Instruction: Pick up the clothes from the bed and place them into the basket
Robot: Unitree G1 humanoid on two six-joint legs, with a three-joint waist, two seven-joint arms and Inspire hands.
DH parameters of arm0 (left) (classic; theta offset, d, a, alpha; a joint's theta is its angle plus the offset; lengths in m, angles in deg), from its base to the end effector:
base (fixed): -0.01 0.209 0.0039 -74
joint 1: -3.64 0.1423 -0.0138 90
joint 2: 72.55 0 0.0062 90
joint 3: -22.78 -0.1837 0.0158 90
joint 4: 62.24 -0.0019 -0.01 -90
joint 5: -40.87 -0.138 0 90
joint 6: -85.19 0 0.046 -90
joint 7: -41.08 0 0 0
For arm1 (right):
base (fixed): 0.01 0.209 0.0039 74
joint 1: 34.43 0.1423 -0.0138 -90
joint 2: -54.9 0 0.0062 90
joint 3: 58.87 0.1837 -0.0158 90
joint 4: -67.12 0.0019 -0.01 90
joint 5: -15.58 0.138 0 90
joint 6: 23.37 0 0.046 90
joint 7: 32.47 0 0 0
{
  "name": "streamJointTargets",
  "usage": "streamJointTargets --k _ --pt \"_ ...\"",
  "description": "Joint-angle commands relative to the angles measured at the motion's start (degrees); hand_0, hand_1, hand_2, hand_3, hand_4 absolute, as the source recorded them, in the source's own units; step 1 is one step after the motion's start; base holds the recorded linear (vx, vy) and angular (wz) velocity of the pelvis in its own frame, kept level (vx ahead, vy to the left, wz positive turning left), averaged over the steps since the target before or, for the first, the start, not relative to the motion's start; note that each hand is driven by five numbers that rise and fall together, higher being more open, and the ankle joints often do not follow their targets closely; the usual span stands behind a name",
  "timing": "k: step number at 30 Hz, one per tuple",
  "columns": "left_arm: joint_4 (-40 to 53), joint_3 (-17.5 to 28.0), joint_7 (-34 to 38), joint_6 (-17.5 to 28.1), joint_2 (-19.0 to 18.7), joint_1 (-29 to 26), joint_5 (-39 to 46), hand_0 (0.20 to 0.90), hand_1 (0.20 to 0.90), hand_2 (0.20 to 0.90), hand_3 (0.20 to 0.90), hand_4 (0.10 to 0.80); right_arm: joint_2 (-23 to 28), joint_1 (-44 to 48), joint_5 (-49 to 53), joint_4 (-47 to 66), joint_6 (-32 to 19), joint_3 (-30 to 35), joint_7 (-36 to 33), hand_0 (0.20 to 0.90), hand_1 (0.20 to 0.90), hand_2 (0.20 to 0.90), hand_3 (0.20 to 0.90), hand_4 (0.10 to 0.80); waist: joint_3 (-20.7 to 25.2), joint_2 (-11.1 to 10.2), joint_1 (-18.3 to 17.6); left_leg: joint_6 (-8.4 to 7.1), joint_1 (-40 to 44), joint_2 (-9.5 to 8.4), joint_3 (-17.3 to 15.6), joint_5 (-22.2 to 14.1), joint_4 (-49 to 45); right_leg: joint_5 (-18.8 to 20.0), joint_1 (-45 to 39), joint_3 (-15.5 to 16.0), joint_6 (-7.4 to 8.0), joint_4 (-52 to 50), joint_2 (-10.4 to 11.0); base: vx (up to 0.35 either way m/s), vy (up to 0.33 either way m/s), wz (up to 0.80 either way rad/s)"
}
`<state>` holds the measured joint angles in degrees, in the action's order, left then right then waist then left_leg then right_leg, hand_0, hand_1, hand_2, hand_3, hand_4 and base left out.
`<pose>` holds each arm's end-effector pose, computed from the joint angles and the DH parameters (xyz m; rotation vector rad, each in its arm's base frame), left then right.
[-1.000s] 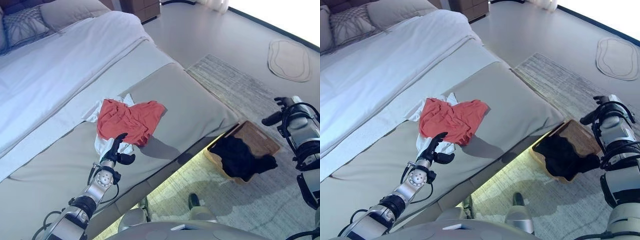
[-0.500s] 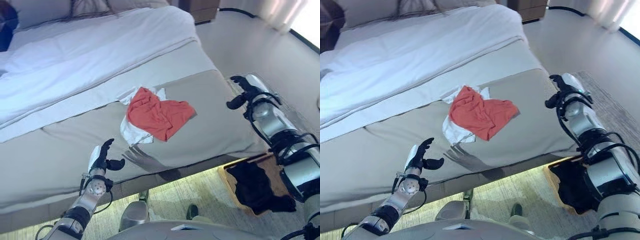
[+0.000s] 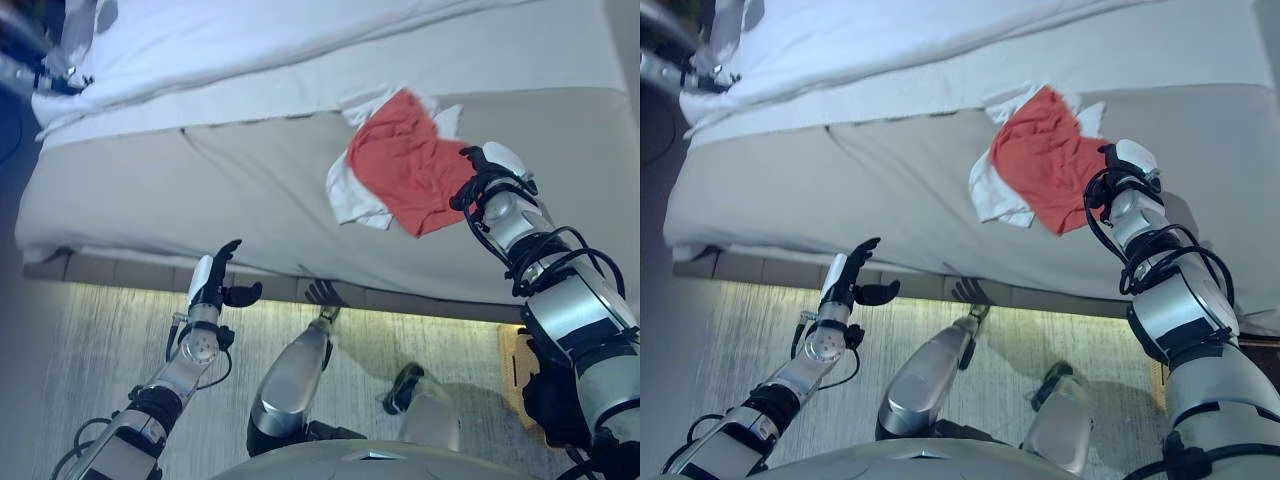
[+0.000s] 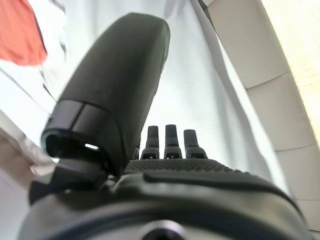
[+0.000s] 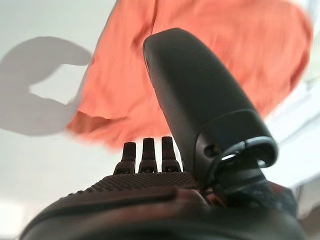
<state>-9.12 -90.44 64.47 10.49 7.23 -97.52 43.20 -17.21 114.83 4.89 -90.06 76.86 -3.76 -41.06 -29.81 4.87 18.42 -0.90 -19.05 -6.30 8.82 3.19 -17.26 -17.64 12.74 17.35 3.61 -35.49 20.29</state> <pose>0.2119 0.2096 -0.0175 0.5624 0.1534 0.1039 0.3486 -0.2518 0.1401 -1.1696 0.3088 -0.2421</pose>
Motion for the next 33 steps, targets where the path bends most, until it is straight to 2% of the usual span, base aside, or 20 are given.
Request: streamJointTargets --k 1,5,12,19,20,21,22,23,29,33 --pt "9.0 2.3 3.5 6.0 -3.6 -0.8 2.0 0.900 0.900 0.900 0.900 0.800 2.7 11.7 -2.7 1.6 1.8 -4.4 -3.8 0.900 0.900 0.900 0.900 0.800 0.0 0.7 1.0 2.28 -5.8 1.14 -1.4 -12.6 -14.1 3.6 6.9 -2.2 -2.88 -4.7 -2.1 -0.116 0.041 0.32" --pt "12.7 2.1 4.8 6.6 -3.8 -0.5 4.5 0.900 0.900 0.900 0.900 0.800 3.1 12.9 -2.5 1.2 4.3 -5.4 -3.5 0.900 0.900 0.900 0.900 0.800 0.0 1.5 1.3 2.95 -11.9 0.27 -1.2 -13.3 -17.7 2.8 13.3 -2.7 -3.07 -8.9 -2.5 -0.087 0.056 0.13" --pt "18.4 0.7 6.8 8.4 -4.7 0.3 4.8 0.900 0.900 0.900 0.900 0.800 3.7 15.1 -1.1 -1.8 7.2 -6.4 -3.6 0.900 0.900 0.900 0.900 0.800 0.0 3.0 2.0 4.36 -22.6 -1.53 -1.0 -17.1 -29.1 -0.5 23.9 -3.6 -4.53 -19.1 -3.1 -0.066 0.015 -0.01" --pt "21.0 0.6 7.2 9.4 -5.4 1.7 5.3 0.900 0.900 0.900 0.900 0.800 5.4 15.9 -0.4 -2.6 7.2 -7.4 -2.3 0.900 0.900 0.900 0.900 0.800 0.0 3.8 1.8 4.93 -27.1 -2.21 -1.4 -18.9 -34.5 -1.8 28.9 -4.8 -5.29 -23.5 -3.6 -0.034 0.017 0.03" --pt "21.0 0.5 7.2 9.5 -5.5 1.8 5.4 0.900 0.900 0.900 0.900 0.800 5.3 15.9 -0.4 -2.5 7.0 -7.4 -2.0 0.813 0.813 0.813 0.798 0.698 0.0 3.8 1.7 4.95 -27.4 -2.18 -1.4 -19.0 -35.0 -1.9 29.2 -4.8 -5.41 -23.8 -3.8 -0.037 -0.006 0.02" --pt "21.1 0.6 7.2 9.4 -5.4 1.9 5.4 0.900 0.900 0.900 0.900 0.800 5.2 15.9 -0.5 -2.6 6.6 -7.5 -2.1 0.768 0.768 0.768 0.746 0.646 0.0 3.7 1.7 4.98 -27.5 -2.08 -1.5 -19.1 -35.2 -1.9 29.3 -4.8 -5.46 -23.9 -3.8 -0.035 -0.013 0.01" --pt "20.9 0.5 7.3 9.6 -5.4 1.9 5.4 0.900 0.900 0.900 0.900 0.800 5.2 15.9 -0.6 -2.4 5.9 -7.6 -2.7 0.589 0.589 0.589 0.538 0.438 0.0 3.6 1.7 5.02 -27.4 -1.98 -1.5 -19.2 -35.4 -1.9 29.2 -4.9 -5.49 -24.0 -3.9 0.000 0.000 0.00" --pt "20.8 0.5 7.2 9.5 -5.4 1.8 5.3 0.900 0.900 0.900 0.900 0.800 5.0 15.8 -0.8 -2.3 5.6 -7.5 -3.0 0.300 0.300 0.300 0.200 0.100 0.0 3.5 1.6 5.02 -27.0 -1.89 -1.5 -19.3 -35.2 -1.9 28.9 -4.9 -5.45 -23.8 -4.0 0.000 0.000 0.00" --pt "19.9 0.3 6.1 9.7 -5.1 1.5 4.6 0.900 0.900 0.900 0.900 0.800 5.0 15.3 -0.5 -1.9 5.2 -7.4 -4.4 0.300 0.300 0.300 0.200 0.100 0.0 2.8 0.9 5.06 -21.3 -0.40 -2.0 -18.4 -31.2 -1.1 23.6 -4.6 -4.95 -20.5 -3.7 0.000 -0.005 -0.02" --pt "19.2 0.5 6.0 8.5 -5.4 0.8 4.6 0.900 0.900 0.900 0.900 0.800 5.0 15.0 -1.0 -1.3 4.0 -6.9 -5.0 0.300 0.300 0.300 0.200 0.100 0.0 1.8 0.1 4.65 -15.1 1.46 -2.6 -16.7 -25.8 0.4 17.9 -4.5 -4.19 -16.2 -3.5 0.016 0.004 -0.11"
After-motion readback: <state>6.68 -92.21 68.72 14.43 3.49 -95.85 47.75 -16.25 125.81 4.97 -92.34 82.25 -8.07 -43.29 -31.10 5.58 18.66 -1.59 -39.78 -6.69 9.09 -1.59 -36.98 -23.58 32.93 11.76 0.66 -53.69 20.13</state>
